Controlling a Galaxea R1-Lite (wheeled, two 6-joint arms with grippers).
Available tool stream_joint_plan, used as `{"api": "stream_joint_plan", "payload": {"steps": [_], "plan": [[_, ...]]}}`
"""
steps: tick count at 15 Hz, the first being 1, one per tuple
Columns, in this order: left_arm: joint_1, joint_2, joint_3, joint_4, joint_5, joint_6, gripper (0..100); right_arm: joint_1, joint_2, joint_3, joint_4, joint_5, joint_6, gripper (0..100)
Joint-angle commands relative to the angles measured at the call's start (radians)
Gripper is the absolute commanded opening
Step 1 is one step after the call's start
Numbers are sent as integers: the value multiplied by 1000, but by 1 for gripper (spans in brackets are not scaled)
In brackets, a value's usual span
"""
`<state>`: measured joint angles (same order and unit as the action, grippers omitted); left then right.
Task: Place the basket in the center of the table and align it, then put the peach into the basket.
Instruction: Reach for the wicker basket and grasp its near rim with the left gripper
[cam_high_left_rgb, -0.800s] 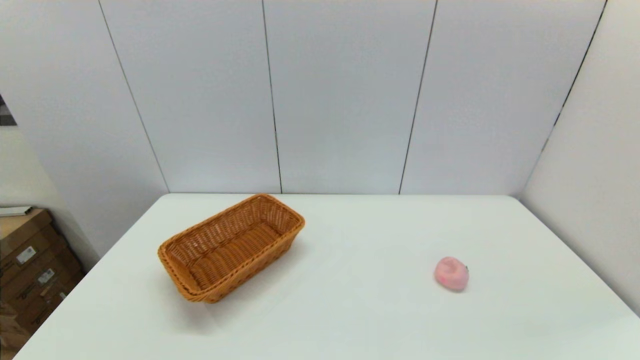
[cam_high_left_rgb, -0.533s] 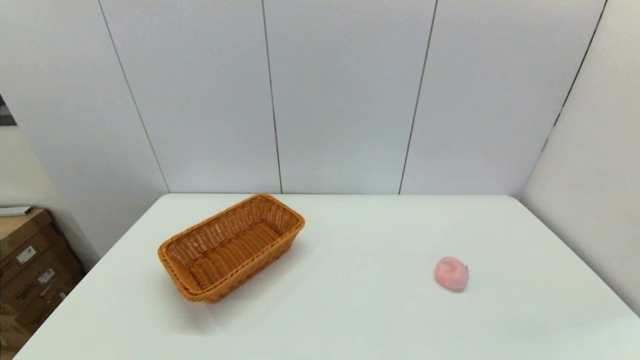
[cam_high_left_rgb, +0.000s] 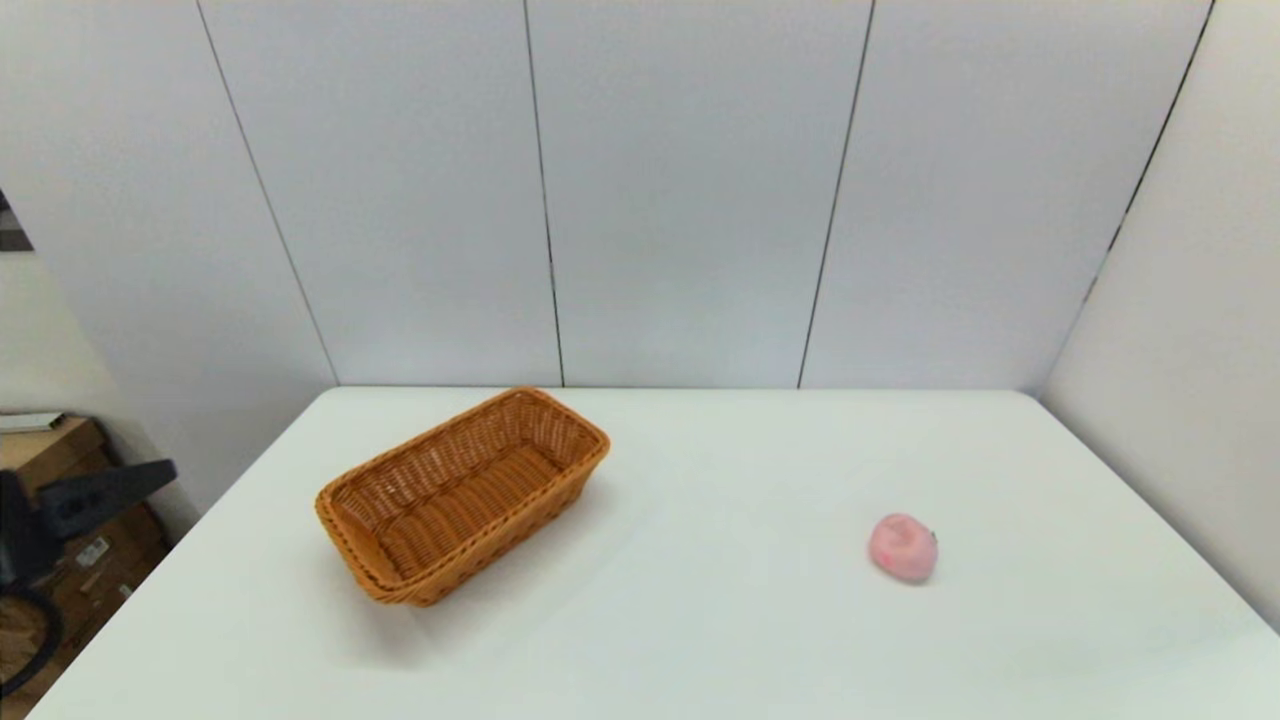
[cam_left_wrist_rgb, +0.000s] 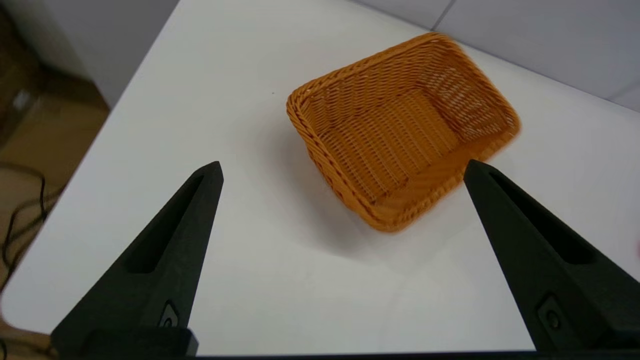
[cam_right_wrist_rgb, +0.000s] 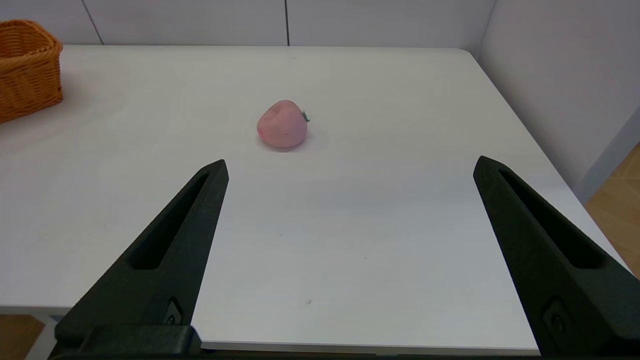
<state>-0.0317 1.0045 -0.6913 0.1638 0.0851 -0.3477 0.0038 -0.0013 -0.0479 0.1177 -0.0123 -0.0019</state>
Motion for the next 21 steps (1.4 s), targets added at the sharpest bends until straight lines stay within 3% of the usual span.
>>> {"api": "stream_joint_plan", "payload": {"steps": [1,4,9,13,17,21], "plan": [[-189,560,-182,-61,220,-324,100,1,0,0,0,0,0,100],[-246,718,-214,-37,228,-488,100,1,0,0,0,-1,0,100],[-247,806,-221,46,217,-613,100,1,0,0,0,-3,0,100],[-235,815,-225,65,214,-636,100,1,0,0,2,-3,0,100],[-172,873,-271,125,114,-659,100,1,0,-1,2,-3,0,100],[-165,941,-280,121,99,-660,100,1,0,-1,4,-3,0,100]]}}
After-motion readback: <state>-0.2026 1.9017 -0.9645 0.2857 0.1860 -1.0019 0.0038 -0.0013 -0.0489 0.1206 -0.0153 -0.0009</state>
